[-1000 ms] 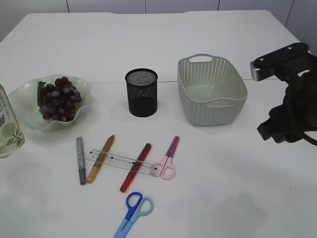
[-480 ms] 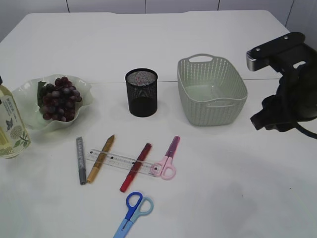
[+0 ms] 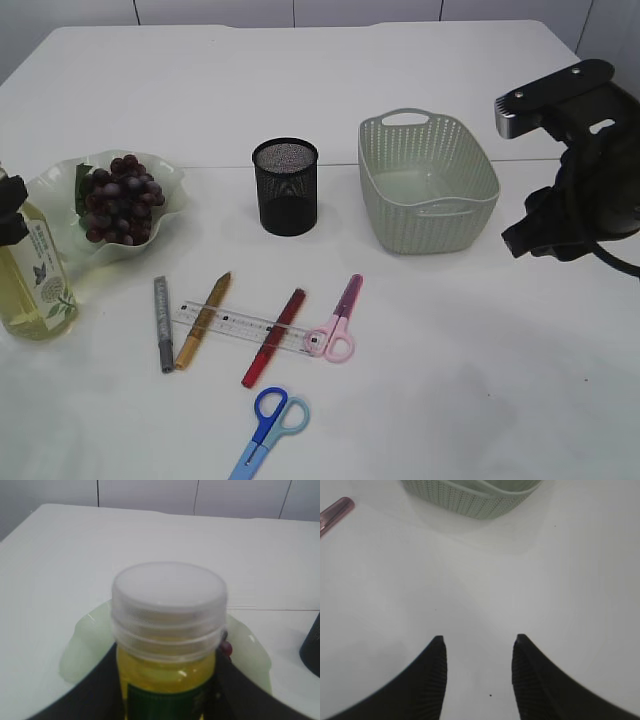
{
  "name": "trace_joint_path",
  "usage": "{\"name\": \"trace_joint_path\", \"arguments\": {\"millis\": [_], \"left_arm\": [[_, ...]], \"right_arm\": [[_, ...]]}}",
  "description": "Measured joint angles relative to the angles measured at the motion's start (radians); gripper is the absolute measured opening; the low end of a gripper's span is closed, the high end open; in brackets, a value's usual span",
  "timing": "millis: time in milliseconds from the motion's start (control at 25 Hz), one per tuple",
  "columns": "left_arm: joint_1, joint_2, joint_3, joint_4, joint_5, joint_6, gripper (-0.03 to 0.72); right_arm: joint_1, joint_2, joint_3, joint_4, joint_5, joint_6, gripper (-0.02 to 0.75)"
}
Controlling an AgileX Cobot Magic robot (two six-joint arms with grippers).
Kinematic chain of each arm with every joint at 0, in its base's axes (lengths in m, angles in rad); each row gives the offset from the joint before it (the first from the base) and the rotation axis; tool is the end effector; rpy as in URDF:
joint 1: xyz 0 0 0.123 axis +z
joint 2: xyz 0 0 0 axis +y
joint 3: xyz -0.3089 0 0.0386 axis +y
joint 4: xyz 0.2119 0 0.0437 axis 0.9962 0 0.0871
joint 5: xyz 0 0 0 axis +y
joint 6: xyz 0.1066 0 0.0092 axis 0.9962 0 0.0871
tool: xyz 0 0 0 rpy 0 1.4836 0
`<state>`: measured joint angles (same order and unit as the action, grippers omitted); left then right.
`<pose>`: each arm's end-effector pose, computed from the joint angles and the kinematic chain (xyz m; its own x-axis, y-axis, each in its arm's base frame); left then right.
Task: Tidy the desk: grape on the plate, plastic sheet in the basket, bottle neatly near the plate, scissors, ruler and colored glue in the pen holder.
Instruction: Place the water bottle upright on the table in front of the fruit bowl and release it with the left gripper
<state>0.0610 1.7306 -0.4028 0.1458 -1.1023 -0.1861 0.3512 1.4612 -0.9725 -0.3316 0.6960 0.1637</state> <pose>0.2860 0.0036 0.2115 -0.1489 -0.1279 -0.9805 0.0502 0.9893 -0.1367 0.2540 0.0692 0.2815 -0.7971 -0.3905 -0.4606 -0.3191 0.9200 -0.2276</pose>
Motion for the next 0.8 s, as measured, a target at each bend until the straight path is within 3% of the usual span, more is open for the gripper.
{"name": "trace_joint_path", "arguments": {"millis": [440,800], "left_arm": [[0.000,0.016,-0.003,-0.007,-0.024,0.002,0.279],[0.000,0.016,-0.003,0.018,-0.027,0.006,0.336]], "right_arm": [[0.000,0.000,0.000,-0.002,-0.016,0.002,0.318],[0.000,0.000,0.000,-0.002,-0.017,0.002,0.318]]}}
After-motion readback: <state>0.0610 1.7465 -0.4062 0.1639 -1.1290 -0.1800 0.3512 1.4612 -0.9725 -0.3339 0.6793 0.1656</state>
